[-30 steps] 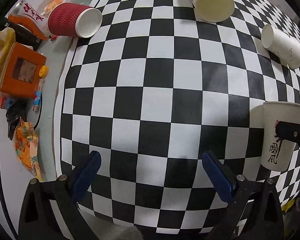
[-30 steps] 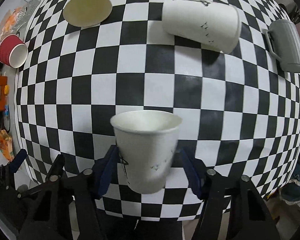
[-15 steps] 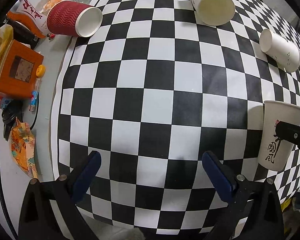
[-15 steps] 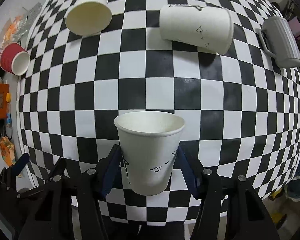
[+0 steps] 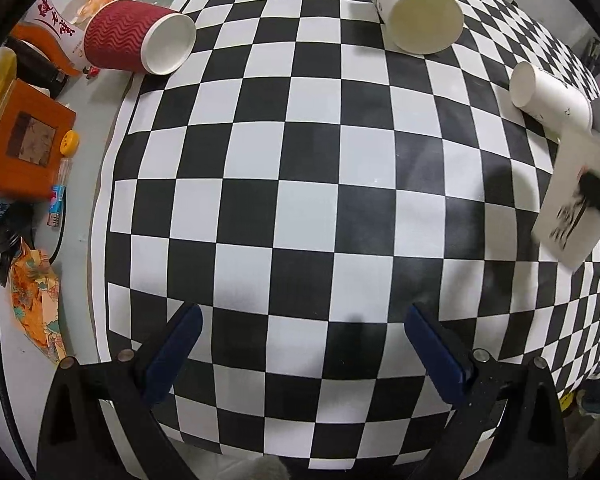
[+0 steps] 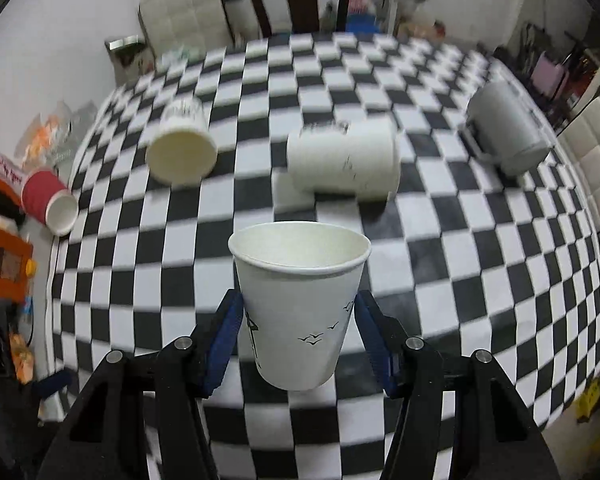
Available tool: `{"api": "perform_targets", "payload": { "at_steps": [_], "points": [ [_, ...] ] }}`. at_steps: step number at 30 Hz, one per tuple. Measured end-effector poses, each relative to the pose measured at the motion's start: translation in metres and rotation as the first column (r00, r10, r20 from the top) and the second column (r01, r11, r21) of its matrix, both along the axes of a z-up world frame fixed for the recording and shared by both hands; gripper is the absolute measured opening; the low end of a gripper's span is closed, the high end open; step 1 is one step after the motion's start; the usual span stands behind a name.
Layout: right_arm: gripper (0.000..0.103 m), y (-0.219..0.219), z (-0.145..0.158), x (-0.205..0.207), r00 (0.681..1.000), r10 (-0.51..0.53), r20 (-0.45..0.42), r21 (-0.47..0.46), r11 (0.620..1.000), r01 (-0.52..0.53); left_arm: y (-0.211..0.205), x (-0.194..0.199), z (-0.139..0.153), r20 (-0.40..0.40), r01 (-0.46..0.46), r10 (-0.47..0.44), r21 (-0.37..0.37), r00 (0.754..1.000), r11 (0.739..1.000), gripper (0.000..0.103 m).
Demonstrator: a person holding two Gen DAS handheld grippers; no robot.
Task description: Flip cup upright
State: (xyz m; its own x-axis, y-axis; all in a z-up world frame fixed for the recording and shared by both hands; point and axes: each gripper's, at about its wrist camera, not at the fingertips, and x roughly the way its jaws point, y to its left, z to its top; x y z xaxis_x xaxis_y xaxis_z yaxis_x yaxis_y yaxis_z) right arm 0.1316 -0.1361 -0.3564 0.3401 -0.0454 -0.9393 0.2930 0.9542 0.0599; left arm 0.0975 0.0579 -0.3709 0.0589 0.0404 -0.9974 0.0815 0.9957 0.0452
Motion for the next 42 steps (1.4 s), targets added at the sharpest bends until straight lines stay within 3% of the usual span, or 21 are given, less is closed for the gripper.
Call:
{"api": "perform_targets", "payload": {
  "at_steps": [6, 13, 21, 24, 28, 33, 36, 42],
  "points": [
    [0.060, 0.005, -0.009, 0.006, 0.987, -0.026, 0.159, -0.105, 0.994, 0.043, -0.003, 0.013, -0.020, 0.007, 0.007, -0.007, 0.033, 1.000, 0.999, 0.103],
    [0.060, 0.013, -0.023, -0.015, 0.973, 0.003, 0.231, -0.172, 0.984, 0.038, -0.003, 0.016, -0.030, 0.013, -0.003, 0.003, 0.027, 1.000, 1.000, 0.103],
    [0.063, 0.018, -0.033, -0.043, 0.988, 0.013, 0.151, -0.174, 0.985, 0.014, -0.006, 0.003, -0.020, 0.028, 0.021, -0.021, 0.020, 0.999, 1.000, 0.103],
    [0.078, 0.016, -0.035, -0.053, 0.991, 0.003, 0.136, -0.164, 0.986, 0.020, -0.007, -0.003, -0.014, 0.041, 0.035, -0.036, 0.023, 0.999, 0.999, 0.103],
    [0.083, 0.016, -0.033, -0.067, 0.994, 0.005, 0.106, -0.154, 0.988, 0.012, -0.006, -0.015, -0.001, 0.062, 0.058, -0.060, 0.029, 0.996, 0.998, 0.103],
    [0.102, 0.008, -0.010, -0.093, 0.997, -0.016, 0.080, -0.135, 0.990, 0.027, -0.011, -0.036, 0.025, 0.092, 0.091, -0.094, 0.039, 0.991, 0.995, 0.103],
    [0.103, 0.000, 0.013, -0.105, 0.997, -0.037, 0.066, -0.167, 0.985, 0.047, -0.016, -0.050, 0.047, 0.119, 0.099, -0.103, 0.036, 0.988, 0.994, 0.103],
    [0.103, -0.020, 0.083, -0.127, 0.994, -0.044, 0.098, -0.173, 0.983, 0.060, -0.037, -0.081, 0.121, 0.213, 0.106, -0.109, 0.029, 0.971, 0.994, 0.103]
  ]
}}
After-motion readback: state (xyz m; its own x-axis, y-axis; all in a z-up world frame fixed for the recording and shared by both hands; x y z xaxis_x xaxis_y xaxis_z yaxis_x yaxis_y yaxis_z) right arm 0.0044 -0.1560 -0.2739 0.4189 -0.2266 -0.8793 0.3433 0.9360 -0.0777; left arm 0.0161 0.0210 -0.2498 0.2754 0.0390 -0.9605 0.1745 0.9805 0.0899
